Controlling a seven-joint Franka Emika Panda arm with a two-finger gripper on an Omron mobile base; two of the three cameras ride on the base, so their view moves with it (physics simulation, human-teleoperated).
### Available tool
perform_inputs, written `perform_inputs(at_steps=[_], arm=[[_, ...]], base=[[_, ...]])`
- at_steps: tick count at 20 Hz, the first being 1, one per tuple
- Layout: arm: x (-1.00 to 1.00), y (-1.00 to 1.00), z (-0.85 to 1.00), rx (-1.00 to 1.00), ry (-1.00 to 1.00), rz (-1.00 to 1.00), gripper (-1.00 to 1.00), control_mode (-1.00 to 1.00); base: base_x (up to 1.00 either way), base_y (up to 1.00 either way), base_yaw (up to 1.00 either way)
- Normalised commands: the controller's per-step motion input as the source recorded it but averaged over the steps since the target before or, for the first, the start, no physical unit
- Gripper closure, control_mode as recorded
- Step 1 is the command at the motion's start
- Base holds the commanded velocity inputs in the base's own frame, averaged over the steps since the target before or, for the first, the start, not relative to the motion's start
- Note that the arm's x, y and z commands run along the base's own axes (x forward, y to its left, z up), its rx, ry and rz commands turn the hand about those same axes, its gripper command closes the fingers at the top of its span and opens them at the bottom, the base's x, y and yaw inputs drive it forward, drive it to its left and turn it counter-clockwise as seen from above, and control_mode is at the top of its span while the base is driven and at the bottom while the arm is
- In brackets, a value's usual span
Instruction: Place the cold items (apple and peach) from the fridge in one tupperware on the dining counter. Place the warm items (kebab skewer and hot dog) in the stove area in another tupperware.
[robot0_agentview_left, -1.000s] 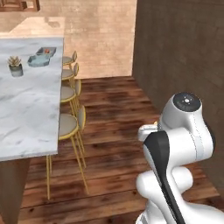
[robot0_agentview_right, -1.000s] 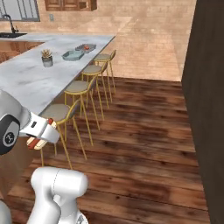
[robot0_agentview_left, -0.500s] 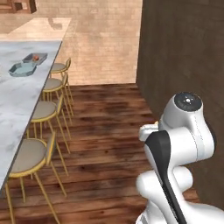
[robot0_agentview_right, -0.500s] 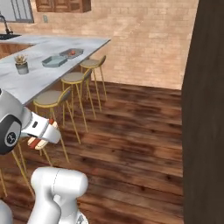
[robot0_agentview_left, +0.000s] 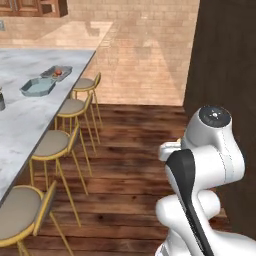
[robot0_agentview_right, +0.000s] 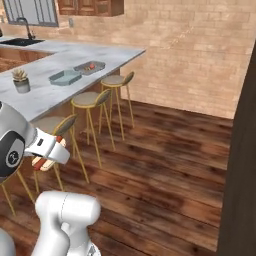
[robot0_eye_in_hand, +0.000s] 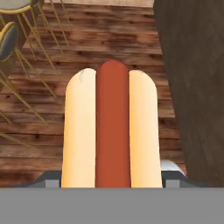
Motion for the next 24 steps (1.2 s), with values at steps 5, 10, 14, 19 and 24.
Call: perform_inputs(at_steps=[5, 10, 14, 19, 24], arm=[[0.0, 0.0, 0.0, 0.0, 0.0, 0.0, 1.0, 1.0], [0.0, 0.0, 0.0, 0.0, 0.0, 0.0, 1.0, 1.0], [0.0, 0.0, 0.0, 0.0, 0.0, 0.0, 1.0, 1.0], [0.0, 0.0, 0.0, 0.0, 0.0, 0.0, 1.0, 1.0], [0.0, 0.0, 0.0, 0.0, 0.0, 0.0, 1.0, 1.0]], base=[[1.0, -0.47, 0.38], [1.0, -0.47, 0.41], [1.0, -0.46, 0.42], [0.94, -0.47, 0.44], [0.89, -0.5, 0.44]])
